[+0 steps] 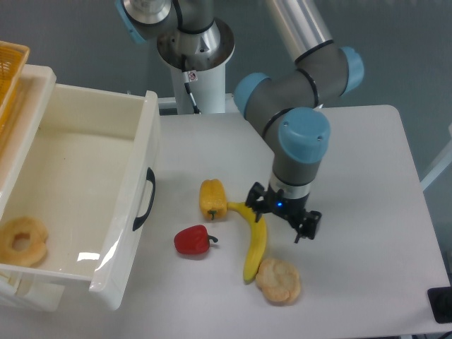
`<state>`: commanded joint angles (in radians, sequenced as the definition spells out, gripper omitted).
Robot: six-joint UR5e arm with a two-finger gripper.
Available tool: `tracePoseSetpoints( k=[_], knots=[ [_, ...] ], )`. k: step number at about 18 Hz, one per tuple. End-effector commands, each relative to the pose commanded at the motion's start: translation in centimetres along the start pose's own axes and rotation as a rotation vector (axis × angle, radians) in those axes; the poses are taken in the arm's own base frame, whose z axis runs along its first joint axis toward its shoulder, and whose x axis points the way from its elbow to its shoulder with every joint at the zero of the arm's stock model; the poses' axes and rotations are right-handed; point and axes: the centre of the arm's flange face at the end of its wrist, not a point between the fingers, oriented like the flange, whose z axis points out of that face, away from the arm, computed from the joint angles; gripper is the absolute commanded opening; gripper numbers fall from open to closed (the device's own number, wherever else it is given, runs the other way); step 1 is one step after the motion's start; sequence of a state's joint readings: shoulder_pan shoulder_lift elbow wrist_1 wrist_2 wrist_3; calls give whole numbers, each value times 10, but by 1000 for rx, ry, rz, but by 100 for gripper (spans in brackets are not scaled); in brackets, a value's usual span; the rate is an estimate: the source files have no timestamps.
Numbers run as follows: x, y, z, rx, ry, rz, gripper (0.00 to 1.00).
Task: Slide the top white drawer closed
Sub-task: 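Move the gripper from its start pose toward the open white drawer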
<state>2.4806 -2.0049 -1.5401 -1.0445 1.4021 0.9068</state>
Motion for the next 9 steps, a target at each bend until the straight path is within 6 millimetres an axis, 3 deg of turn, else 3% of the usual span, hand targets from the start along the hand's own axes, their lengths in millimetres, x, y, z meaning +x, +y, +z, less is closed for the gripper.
tracePoseSetpoints(
  k=[3, 5, 8, 9],
  knots=[
    [24, -8, 4, -34, 63, -23, 53],
    [34, -9, 5, -18, 145, -39, 28],
    [48, -7, -1, -35, 215, -51, 4],
    [53, -4, -2, -56, 244, -59, 1]
  ],
)
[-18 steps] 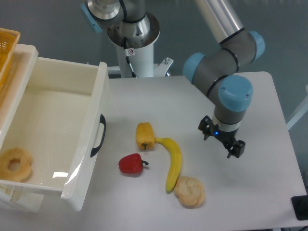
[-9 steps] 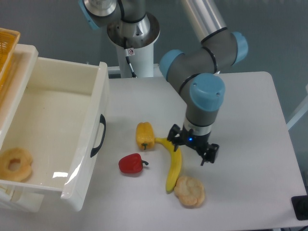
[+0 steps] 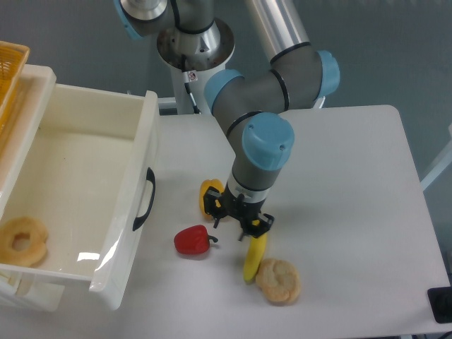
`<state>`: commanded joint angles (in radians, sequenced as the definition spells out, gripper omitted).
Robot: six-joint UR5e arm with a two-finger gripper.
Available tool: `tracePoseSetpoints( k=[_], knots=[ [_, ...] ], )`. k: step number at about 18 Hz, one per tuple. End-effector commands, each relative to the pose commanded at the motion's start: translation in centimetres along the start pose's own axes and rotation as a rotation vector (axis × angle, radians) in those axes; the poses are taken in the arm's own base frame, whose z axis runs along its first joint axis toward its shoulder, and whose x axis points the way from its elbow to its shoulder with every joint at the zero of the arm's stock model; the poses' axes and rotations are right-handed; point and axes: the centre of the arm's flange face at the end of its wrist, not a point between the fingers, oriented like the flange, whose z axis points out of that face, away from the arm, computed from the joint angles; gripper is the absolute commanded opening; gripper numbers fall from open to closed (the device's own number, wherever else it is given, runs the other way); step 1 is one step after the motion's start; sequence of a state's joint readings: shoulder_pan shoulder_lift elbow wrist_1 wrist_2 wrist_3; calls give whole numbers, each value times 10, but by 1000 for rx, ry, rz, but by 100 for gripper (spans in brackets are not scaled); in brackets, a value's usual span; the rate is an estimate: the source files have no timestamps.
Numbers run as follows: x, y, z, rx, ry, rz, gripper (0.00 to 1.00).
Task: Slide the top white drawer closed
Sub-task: 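Move the gripper from its start pose toward the open white drawer, then lower the gripper against the front face of the open drawer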
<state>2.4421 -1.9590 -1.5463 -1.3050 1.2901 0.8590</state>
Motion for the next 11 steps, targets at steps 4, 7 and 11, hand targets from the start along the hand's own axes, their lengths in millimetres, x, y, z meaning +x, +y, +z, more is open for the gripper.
tracePoseSetpoints(
  k=[4, 7, 11],
  knots=[
    [13, 10, -7, -20, 117, -44, 0],
    [22, 6, -13, 31, 162, -57, 0],
    [34, -7, -22, 138, 244, -126, 0]
  ],
)
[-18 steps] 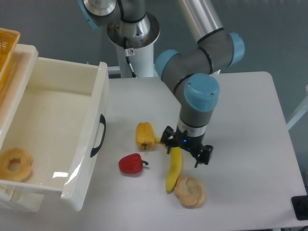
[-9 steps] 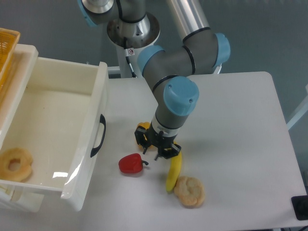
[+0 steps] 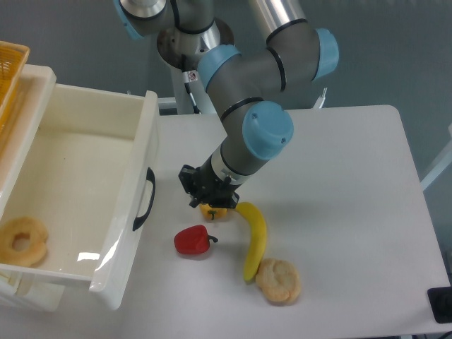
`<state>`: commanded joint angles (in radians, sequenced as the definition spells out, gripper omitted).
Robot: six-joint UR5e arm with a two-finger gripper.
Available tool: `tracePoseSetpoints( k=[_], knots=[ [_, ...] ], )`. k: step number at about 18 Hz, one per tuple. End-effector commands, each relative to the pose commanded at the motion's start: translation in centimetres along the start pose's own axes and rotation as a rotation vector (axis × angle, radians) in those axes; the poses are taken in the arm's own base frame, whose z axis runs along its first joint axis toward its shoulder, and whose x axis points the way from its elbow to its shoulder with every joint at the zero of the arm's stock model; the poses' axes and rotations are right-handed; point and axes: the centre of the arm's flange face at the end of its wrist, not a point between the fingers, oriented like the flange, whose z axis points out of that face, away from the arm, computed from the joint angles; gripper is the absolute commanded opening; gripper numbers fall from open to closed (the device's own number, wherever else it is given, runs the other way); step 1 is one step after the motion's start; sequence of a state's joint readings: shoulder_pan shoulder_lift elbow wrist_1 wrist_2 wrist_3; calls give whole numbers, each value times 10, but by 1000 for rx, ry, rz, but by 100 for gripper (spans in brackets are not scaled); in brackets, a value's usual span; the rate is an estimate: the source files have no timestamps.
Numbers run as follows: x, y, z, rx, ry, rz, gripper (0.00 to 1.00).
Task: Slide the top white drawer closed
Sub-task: 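Lower the gripper against the front face of the open drawer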
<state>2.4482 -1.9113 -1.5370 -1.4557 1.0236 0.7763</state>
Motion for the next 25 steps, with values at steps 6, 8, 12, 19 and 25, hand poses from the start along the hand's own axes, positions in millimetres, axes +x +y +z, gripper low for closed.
tracePoseSetpoints(
  k=[6, 8, 12, 19, 25],
  knots=[
    [5, -5, 0, 42, 43, -3, 0],
    [7, -6, 2, 47, 54, -2, 0],
    [14, -8, 4, 48, 59, 9, 0],
    [21, -10, 10, 38, 65, 16, 0],
    [26, -11, 14, 30, 69, 23, 0]
  ],
)
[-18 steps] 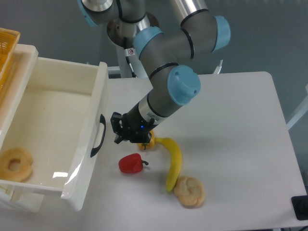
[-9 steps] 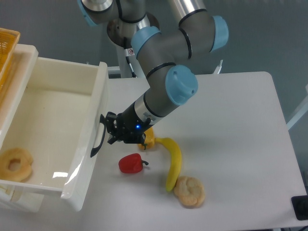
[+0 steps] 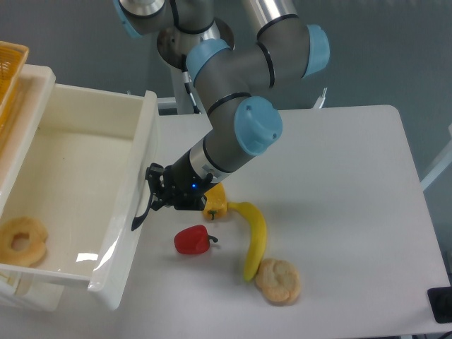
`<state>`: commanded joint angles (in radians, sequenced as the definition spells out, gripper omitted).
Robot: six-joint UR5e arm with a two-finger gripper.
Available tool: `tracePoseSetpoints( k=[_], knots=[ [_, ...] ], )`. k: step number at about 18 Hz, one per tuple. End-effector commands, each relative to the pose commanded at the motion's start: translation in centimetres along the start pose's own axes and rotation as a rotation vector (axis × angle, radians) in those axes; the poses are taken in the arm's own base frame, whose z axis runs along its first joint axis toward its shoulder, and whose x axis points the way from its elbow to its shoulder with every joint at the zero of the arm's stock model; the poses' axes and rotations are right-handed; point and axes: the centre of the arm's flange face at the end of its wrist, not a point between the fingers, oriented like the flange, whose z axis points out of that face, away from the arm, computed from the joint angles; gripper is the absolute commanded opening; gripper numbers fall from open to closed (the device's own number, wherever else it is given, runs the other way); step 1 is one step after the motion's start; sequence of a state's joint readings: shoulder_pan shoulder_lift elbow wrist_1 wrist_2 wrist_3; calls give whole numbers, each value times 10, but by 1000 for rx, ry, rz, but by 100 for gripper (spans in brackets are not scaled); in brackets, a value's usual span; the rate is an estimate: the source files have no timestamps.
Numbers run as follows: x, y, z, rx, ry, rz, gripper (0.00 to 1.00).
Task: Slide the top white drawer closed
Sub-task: 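Lower the gripper against the front face of the open drawer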
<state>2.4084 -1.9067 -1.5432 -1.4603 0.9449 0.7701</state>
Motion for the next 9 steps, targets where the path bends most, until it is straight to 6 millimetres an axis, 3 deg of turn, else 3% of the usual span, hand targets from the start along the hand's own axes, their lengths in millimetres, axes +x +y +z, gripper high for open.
tracePoseSetpoints(
  k=[9],
  knots=[
    [13, 0, -4, 7, 10, 8, 0]
  ],
)
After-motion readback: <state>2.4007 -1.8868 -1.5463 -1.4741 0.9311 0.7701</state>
